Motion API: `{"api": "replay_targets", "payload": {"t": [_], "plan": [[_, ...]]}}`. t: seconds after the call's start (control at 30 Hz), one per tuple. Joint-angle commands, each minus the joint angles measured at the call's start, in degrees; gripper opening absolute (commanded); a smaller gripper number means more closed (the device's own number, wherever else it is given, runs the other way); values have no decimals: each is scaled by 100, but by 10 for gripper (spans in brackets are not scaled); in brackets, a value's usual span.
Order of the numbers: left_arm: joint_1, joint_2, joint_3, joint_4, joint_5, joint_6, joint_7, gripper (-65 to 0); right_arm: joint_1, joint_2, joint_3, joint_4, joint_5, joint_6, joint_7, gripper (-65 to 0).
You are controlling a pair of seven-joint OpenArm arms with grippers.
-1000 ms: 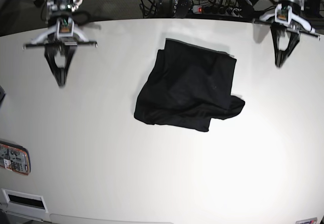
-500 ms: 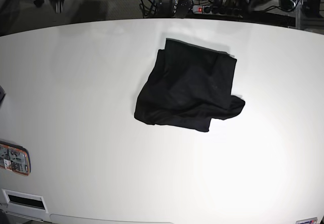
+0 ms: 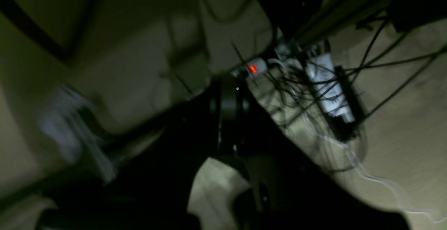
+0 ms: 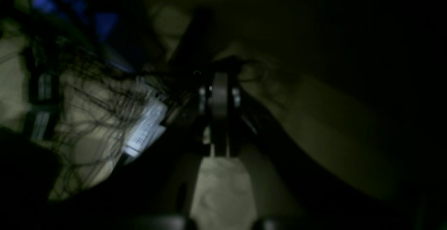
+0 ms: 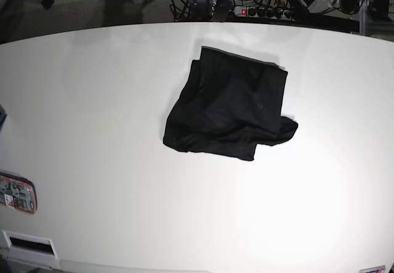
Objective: Fold the T-shirt properly
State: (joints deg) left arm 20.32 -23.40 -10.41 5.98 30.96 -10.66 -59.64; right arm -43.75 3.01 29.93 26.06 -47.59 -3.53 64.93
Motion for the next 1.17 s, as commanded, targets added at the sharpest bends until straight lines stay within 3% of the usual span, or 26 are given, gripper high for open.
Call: {"api": "replay_targets", "payload": {"t": [0.0, 0.07, 0.13, 0.23, 0.27, 0.33, 0.43, 0.6, 0.87, 1.13], "plan": [[-260, 58, 9, -558, 29, -47, 183, -650, -219, 99, 44, -466, -335, 41, 52, -650], [-779, 208, 61, -598, 82, -47, 1019, -650, 212, 293, 176, -1204, -722, 41, -220, -650], [-1095, 436, 307, -598, 275, -47, 2443, -650, 740, 425, 290, -1916, -1021, 41, -941, -650], [-1350, 876, 817, -576, 812, -47, 5098, -650, 1540, 724, 273, -2606, -1197, 41, -2945, -650], [-1280, 1008, 949, -259, 944, -47, 5616, -650, 1768, 803, 273, -2606, -1197, 41, -3587, -650], [-1007, 1175, 1090, 418, 1067, -47, 6091, -650, 2137, 899, 255, -2606, -1205, 41, -4792, -650], [-761, 1254, 1195, 954, 1093, -47, 6267, -650, 2463, 899, 255, -2606, -1205, 41, -5934, -650], [-788, 1236, 1292, 813, 1102, -47, 6249, -650, 2832, 899, 255, -2606, -1205, 41, -6611, -650], [-823, 1140, 1283, 804, 1075, -47, 6223, -650, 3491, 899, 264, -2606, -1205, 41, -6963, -650], [-823, 1149, 1266, 804, 1058, -47, 6100, -650, 3526, 785, 246, -2606, -1205, 41, -6981, -650]]}}
